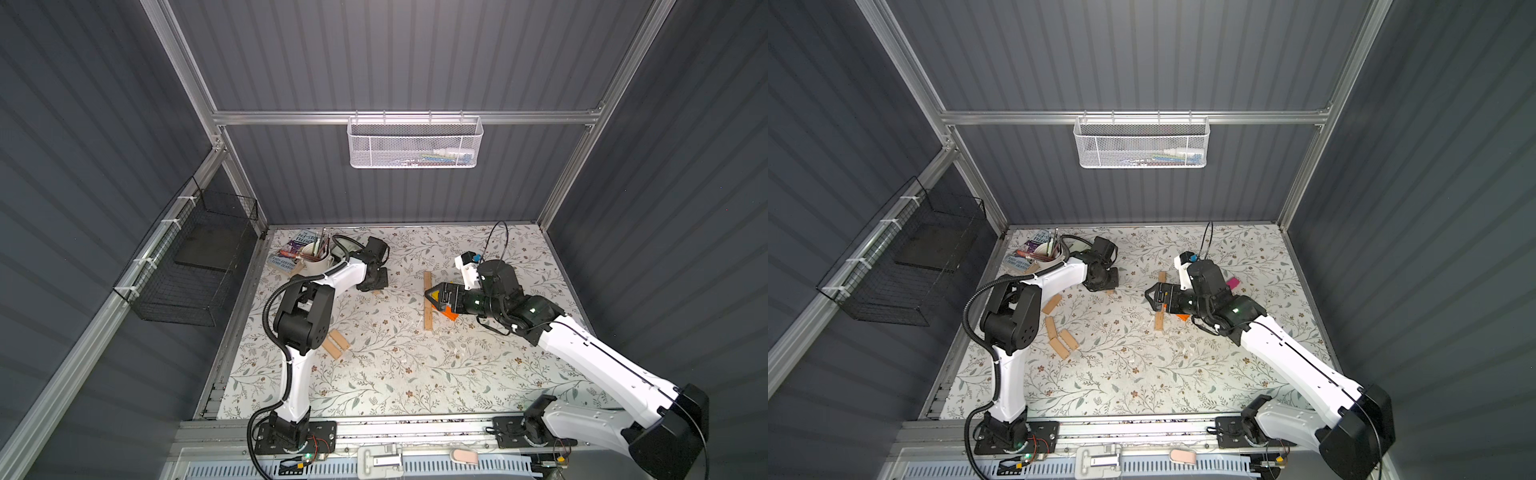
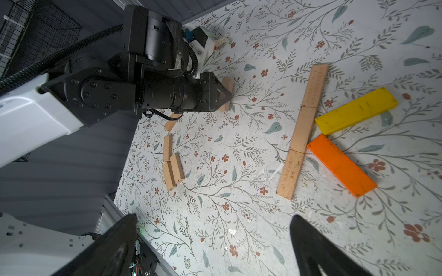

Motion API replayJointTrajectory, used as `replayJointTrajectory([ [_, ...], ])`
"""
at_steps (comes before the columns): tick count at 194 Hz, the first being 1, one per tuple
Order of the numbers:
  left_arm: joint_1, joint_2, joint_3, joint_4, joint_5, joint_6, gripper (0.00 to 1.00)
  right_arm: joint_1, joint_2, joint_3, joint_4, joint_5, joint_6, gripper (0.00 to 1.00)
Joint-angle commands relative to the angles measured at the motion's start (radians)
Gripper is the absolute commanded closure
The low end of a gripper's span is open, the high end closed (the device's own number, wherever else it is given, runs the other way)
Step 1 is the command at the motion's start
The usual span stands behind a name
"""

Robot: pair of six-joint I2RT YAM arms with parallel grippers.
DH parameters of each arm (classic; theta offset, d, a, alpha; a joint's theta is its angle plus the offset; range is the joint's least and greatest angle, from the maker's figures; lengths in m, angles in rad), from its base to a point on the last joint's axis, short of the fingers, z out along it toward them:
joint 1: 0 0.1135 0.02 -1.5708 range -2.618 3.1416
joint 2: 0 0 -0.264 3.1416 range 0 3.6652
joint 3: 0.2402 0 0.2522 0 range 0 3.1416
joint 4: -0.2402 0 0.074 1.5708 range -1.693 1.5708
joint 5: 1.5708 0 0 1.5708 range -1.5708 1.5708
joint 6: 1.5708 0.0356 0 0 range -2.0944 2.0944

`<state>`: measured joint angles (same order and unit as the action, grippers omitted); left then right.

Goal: Assemble the letter k with building blocks
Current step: Place the building block at the center of the board.

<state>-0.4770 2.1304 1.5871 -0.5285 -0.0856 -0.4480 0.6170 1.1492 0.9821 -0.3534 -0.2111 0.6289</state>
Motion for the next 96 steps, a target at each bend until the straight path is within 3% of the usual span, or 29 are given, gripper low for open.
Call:
replayJointTrajectory([
  [1,0.003,0.039,0.052,-0.052,-0.020,0.027,0.86,0.006,0.004,-0.009,-0.012,-0.003,0.009,0.01],
  [43,0.005,0.073,0.074,-0.072,-0.030,0.026,0.84,0.005,0.003,-0.011,-0.016,0.000,0.009,0.01],
  [96,0.006,0.079,0.074,-0.080,-0.035,0.029,0.71,0.006,0.005,-0.006,-0.016,-0.003,0.011,0.01],
])
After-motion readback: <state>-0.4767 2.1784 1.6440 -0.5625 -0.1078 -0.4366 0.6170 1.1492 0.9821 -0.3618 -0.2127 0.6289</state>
